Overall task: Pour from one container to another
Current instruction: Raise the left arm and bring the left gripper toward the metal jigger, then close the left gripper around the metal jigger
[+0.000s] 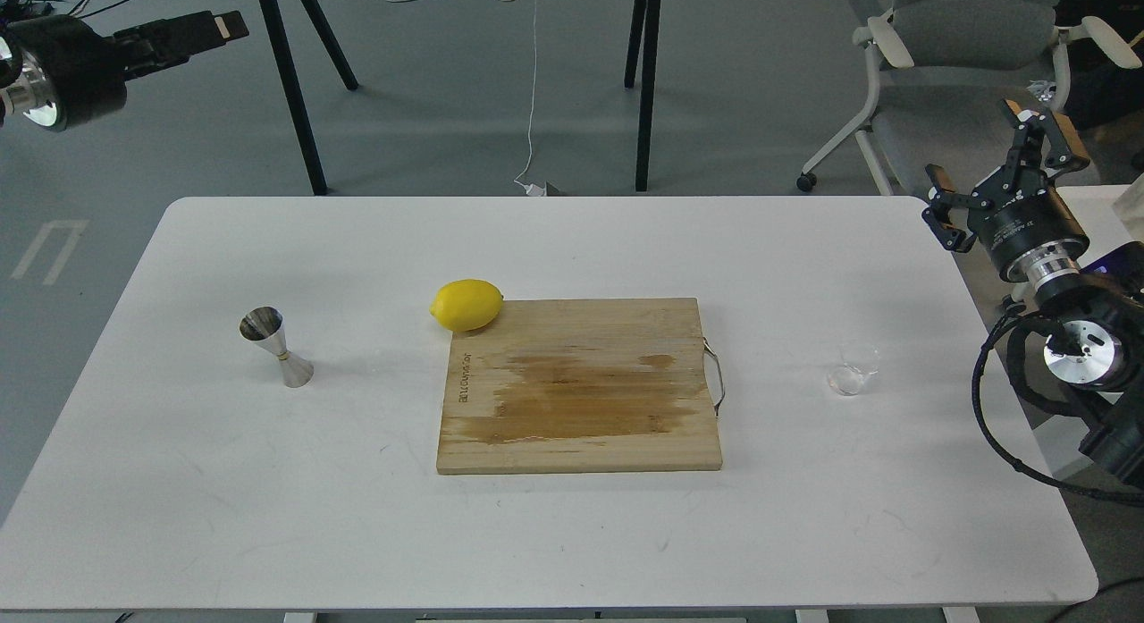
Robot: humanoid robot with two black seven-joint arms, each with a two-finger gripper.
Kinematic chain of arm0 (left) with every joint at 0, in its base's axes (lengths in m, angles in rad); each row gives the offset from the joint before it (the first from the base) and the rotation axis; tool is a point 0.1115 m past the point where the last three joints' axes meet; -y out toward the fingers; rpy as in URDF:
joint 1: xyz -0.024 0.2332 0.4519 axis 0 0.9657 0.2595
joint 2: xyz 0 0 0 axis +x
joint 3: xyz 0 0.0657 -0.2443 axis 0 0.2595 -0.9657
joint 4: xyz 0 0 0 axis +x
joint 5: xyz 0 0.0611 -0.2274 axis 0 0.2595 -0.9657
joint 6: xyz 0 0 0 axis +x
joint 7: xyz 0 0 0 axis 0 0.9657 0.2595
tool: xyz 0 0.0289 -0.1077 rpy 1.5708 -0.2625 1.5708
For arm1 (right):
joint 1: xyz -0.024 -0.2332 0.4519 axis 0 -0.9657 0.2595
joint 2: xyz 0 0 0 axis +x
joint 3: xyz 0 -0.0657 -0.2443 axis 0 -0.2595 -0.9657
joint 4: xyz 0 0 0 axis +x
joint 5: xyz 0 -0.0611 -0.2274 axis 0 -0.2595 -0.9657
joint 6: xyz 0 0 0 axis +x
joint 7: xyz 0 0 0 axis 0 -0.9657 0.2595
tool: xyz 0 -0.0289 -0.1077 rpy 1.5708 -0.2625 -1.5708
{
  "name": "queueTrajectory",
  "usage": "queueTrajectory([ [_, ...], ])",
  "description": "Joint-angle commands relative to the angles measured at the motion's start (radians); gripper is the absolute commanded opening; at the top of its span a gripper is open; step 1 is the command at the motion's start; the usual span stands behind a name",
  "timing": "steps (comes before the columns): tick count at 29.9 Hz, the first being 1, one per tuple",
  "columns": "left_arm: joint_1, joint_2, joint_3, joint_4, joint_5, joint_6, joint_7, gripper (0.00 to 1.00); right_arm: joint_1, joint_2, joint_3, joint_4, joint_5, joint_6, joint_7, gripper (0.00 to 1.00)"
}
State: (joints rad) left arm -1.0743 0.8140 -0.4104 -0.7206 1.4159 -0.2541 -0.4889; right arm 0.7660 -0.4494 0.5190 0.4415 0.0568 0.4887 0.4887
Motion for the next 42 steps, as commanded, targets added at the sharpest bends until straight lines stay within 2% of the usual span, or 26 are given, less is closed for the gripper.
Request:
queueTrajectory([
  [1,0.121,0.02,-0.008,-0.054,-0.008,0.203,0.0,0.99,0.0,0.0,0.001,-0.001,0.0,0.0,0.0,1.0],
  [6,0.263,0.056,-0.042,-0.108,-0.132,0.331,0.0,1.0,-0.007,0.002,-0.001,-0.003,0.0,0.0,0.0,1.0],
  [11,0.373,0.06,-0.03,-0.158,-0.141,0.586,0.0,0.99,-0.014,0.002,-0.001,-0.003,0.0,0.0,0.0,1.0],
  [15,0.459,0.122,-0.038,-0.287,-0.138,0.636,0.0,0.99,-0.016,0.002,-0.004,-0.004,0.0,0.0,0.0,1.0],
  [19,0.565,0.177,-0.031,-0.411,-0.121,0.743,0.0,0.99,-0.017,0.002,-0.005,-0.006,0.0,0.0,0.0,1.0],
  [25,0.68,0.195,-0.034,-0.439,0.081,0.743,0.0,0.99,-0.027,0.002,-0.004,-0.004,0.0,0.0,0.0,1.0],
  [30,0.78,0.185,-0.034,-0.432,0.136,0.743,0.0,0.99,-0.028,0.002,-0.005,-0.004,0.0,0.0,0.0,1.0],
  [36,0.839,0.151,-0.034,-0.419,0.14,0.743,0.0,0.99,-0.03,0.002,-0.004,-0.004,0.0,0.0,0.0,1.0],
  [39,0.849,0.097,-0.03,-0.373,0.147,0.743,0.0,0.99,-0.03,0.002,-0.004,-0.003,0.0,0.0,0.0,1.0],
  [42,0.847,0.019,-0.033,-0.278,0.195,0.743,0.0,0.99,-0.03,0.005,-0.004,-0.003,0.0,0.0,0.0,1.0],
])
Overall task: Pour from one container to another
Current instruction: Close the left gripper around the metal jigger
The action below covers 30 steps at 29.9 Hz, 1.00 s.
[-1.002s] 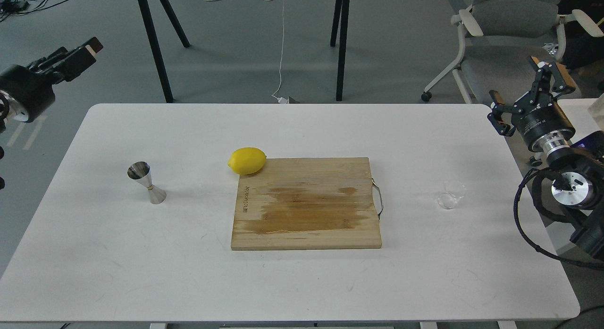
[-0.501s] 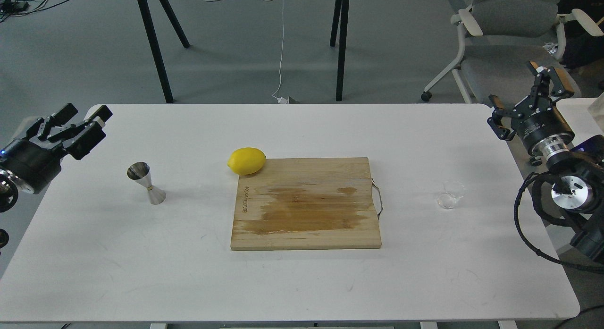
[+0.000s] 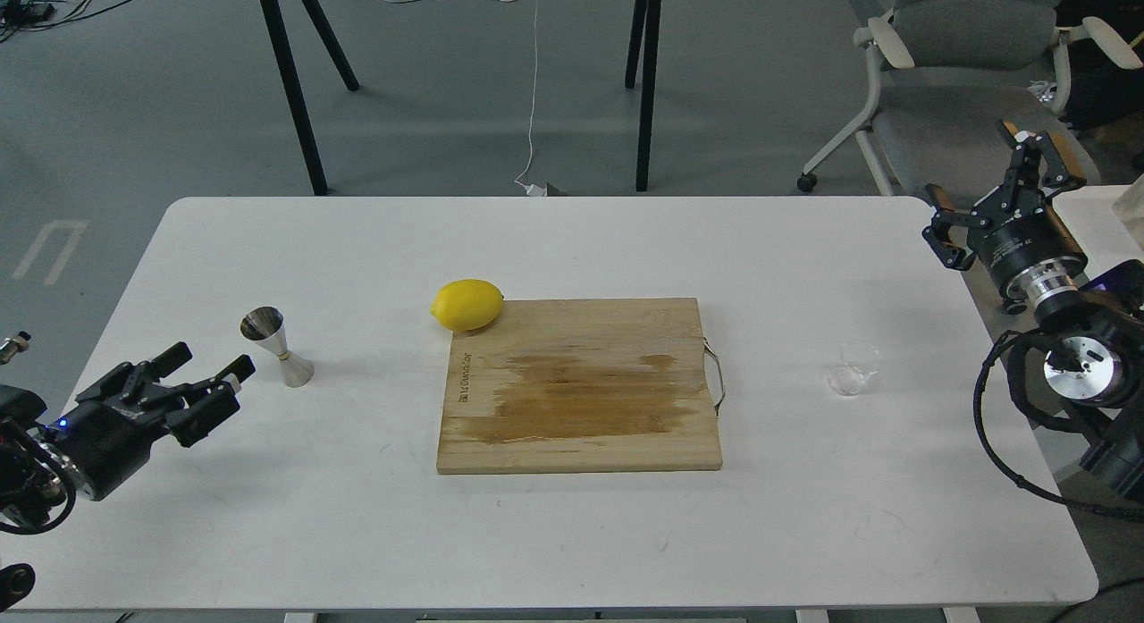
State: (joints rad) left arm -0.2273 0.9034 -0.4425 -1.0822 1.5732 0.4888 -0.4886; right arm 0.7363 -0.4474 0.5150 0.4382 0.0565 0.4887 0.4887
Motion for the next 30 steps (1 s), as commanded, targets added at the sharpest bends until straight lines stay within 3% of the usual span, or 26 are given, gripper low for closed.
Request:
queueTrajectory([
  [1,-0.001,-0.093,-0.001,0.111,0.044,0.0,0.0,0.99,0.0,0.003,0.0,0.002,0.0,0.0,0.0,1.0],
  [30,-0.115,-0.34,0.004,0.367,0.037,0.0,0.0,0.99,-0.008,0.009,0.008,0.002,0.0,0.0,0.0,1.0],
])
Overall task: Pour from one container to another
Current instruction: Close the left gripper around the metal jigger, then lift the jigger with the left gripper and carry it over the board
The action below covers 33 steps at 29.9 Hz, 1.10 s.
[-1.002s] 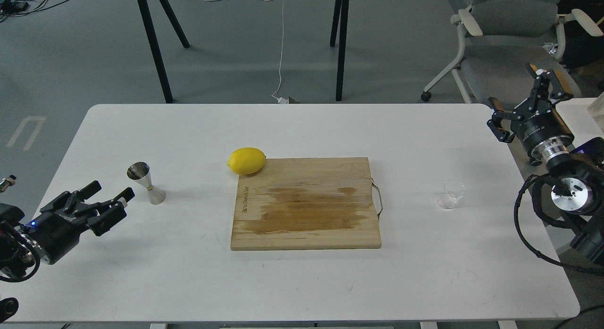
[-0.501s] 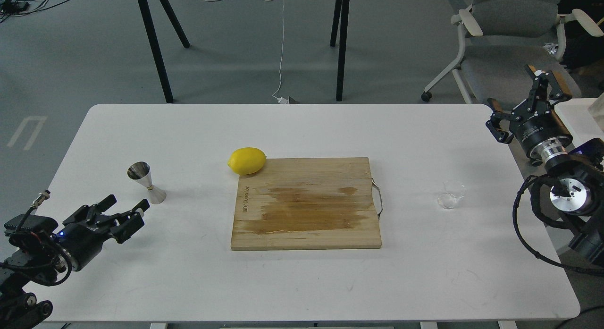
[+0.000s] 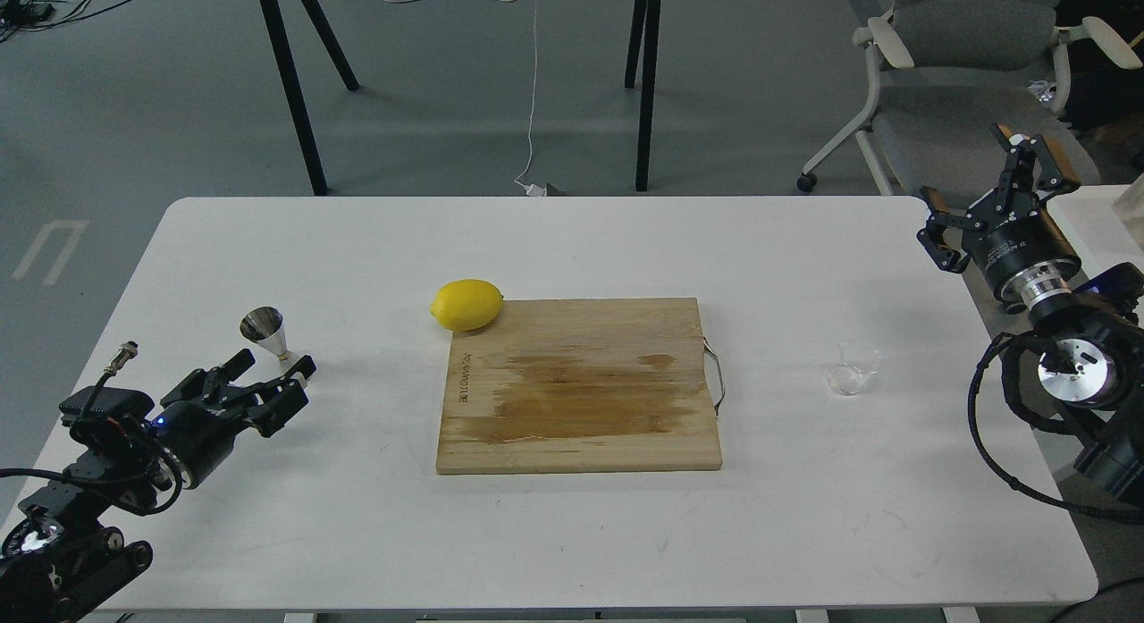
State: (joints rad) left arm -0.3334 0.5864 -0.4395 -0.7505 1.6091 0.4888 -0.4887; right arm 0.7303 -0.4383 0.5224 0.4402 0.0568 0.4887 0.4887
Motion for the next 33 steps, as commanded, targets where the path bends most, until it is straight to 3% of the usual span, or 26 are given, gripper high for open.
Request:
queueTrajectory([
  [1,-0.015,-0.031,0.001,0.045,0.0,0.0,0.0,0.99,-0.002,0.0,0.001,0.0,0.0,0.0,0.0,1.0],
  [16,-0.091,-0.132,0.001,0.145,-0.003,0.0,0.0,0.99,-0.006,-0.005,0.001,0.0,0.0,0.0,0.0,1.0],
  [22,-0.119,-0.189,0.005,0.243,0.0,0.0,0.0,0.96,-0.008,-0.005,0.001,0.0,0.0,0.0,0.0,1.0],
  [28,-0.141,-0.23,0.013,0.327,0.0,0.0,0.0,0.86,-0.008,-0.005,0.001,0.0,0.0,0.0,0.0,1.0],
  [33,-0.151,-0.253,0.016,0.378,0.002,0.0,0.0,0.72,-0.008,-0.003,0.001,0.0,0.0,0.0,0.0,1.0],
])
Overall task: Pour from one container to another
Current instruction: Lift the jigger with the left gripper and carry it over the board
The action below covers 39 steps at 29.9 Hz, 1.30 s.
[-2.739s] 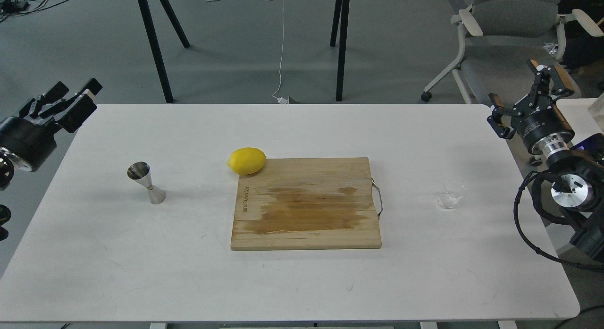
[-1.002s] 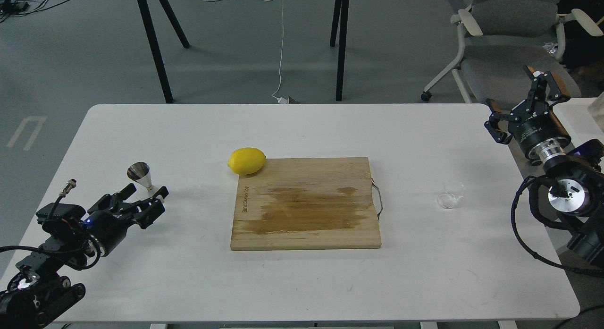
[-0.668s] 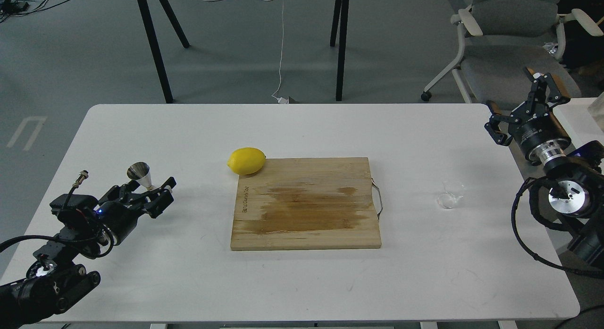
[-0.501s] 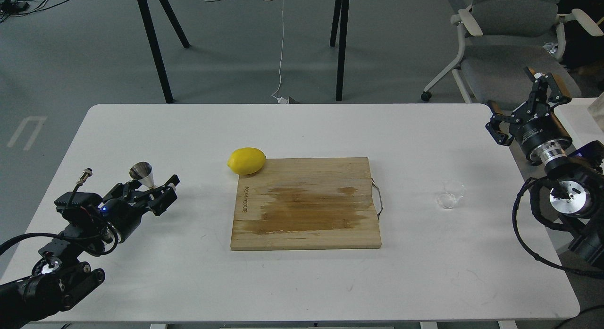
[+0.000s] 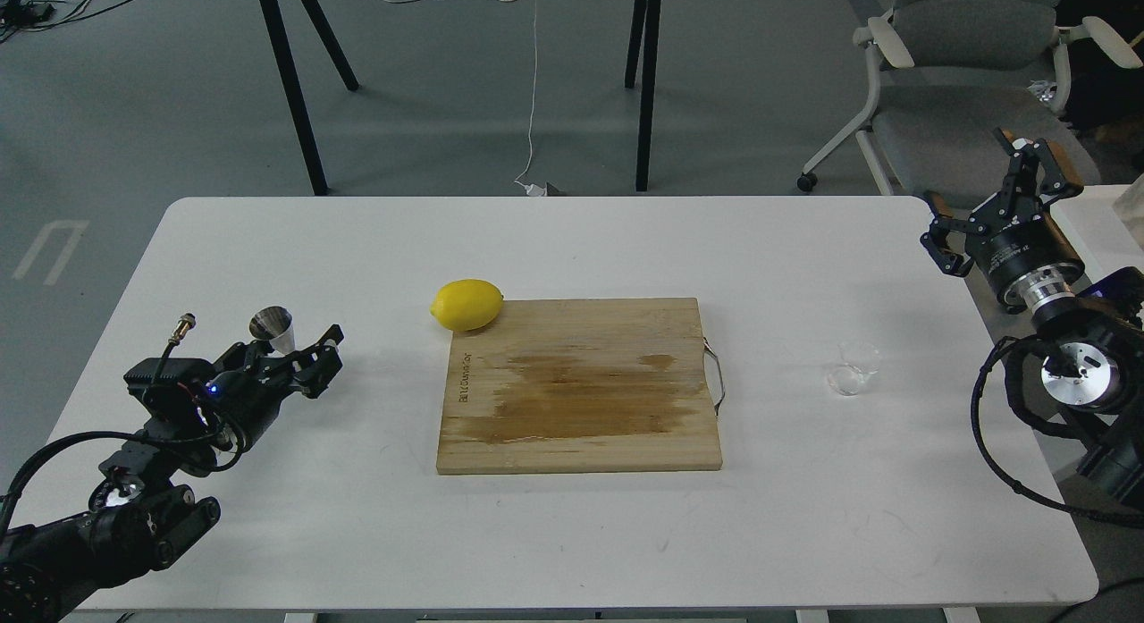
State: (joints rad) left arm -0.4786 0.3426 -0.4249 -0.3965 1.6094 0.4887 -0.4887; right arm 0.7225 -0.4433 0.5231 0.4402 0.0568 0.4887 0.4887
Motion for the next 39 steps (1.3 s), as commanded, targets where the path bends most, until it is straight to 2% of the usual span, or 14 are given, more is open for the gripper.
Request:
queueTrajectory([
  [1,-0.006,-0.011,0.001,0.028,0.001,0.0,0.0,0.67,0.0,0.002,0.0,0.0,0.0,0.0,0.0,1.0],
  [7,-0.009,-0.011,0.0,0.034,0.003,0.0,0.0,0.47,0.0,0.002,0.0,0.0,0.0,0.0,0.0,1.0],
  [12,-0.015,-0.011,0.0,0.034,0.001,0.0,0.0,0.25,0.0,0.003,0.0,0.0,0.0,0.0,0.0,1.0],
  [15,-0.014,-0.011,0.001,0.034,0.001,0.0,0.0,0.18,-0.002,0.002,0.0,0.0,0.0,0.0,0.0,1.0],
  [20,-0.012,-0.011,0.001,0.033,0.003,0.0,0.0,0.13,-0.002,0.003,0.0,-0.002,0.0,0.0,0.0,1.0],
  [26,-0.028,-0.008,-0.005,-0.011,0.003,0.0,0.0,0.13,-0.012,0.005,0.0,-0.002,0.0,0.0,0.0,1.0],
  [30,-0.155,0.019,-0.002,-0.151,0.001,0.0,0.0,0.13,-0.012,0.005,0.0,-0.002,0.0,0.0,0.0,1.0],
  [34,-0.28,0.019,-0.002,-0.203,0.01,0.0,0.0,0.14,-0.005,0.005,-0.002,-0.003,0.0,0.0,0.0,1.0],
  [39,-0.367,-0.092,-0.002,-0.265,0.084,0.0,0.0,0.14,0.002,0.005,-0.003,-0.005,0.0,0.0,0.0,1.0],
])
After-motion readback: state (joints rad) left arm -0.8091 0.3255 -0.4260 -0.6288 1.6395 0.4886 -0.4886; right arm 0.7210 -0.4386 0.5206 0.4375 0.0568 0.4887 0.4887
